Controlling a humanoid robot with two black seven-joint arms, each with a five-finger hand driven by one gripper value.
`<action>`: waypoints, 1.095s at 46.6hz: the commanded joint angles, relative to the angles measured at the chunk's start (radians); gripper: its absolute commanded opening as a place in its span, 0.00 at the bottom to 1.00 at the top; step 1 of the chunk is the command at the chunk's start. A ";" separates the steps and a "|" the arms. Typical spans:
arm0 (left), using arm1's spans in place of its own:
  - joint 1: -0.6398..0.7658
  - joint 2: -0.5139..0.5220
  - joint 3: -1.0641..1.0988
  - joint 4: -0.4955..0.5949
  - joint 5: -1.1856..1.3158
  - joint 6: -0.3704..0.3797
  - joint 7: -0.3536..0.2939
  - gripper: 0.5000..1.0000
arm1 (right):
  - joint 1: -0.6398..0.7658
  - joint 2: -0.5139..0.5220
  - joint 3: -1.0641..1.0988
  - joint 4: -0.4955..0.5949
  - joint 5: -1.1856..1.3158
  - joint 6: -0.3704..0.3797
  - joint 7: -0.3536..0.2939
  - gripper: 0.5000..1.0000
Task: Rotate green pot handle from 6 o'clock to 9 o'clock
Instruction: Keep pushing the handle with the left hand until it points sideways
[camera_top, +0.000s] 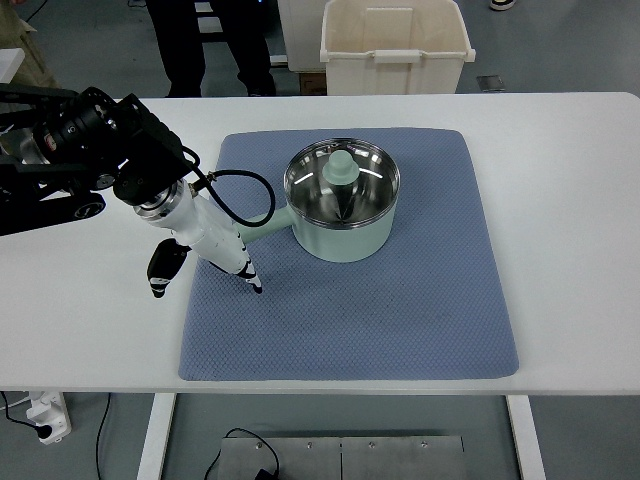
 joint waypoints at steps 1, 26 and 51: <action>0.001 -0.002 0.005 0.017 0.000 0.000 0.000 1.00 | 0.000 0.000 0.000 0.000 0.000 0.000 0.000 1.00; 0.011 -0.017 0.018 0.060 0.001 0.000 0.008 1.00 | 0.000 0.000 0.000 0.000 0.000 0.000 0.000 1.00; 0.017 -0.017 0.018 0.081 0.033 0.000 0.014 1.00 | 0.000 0.000 0.000 0.000 0.000 0.000 0.000 1.00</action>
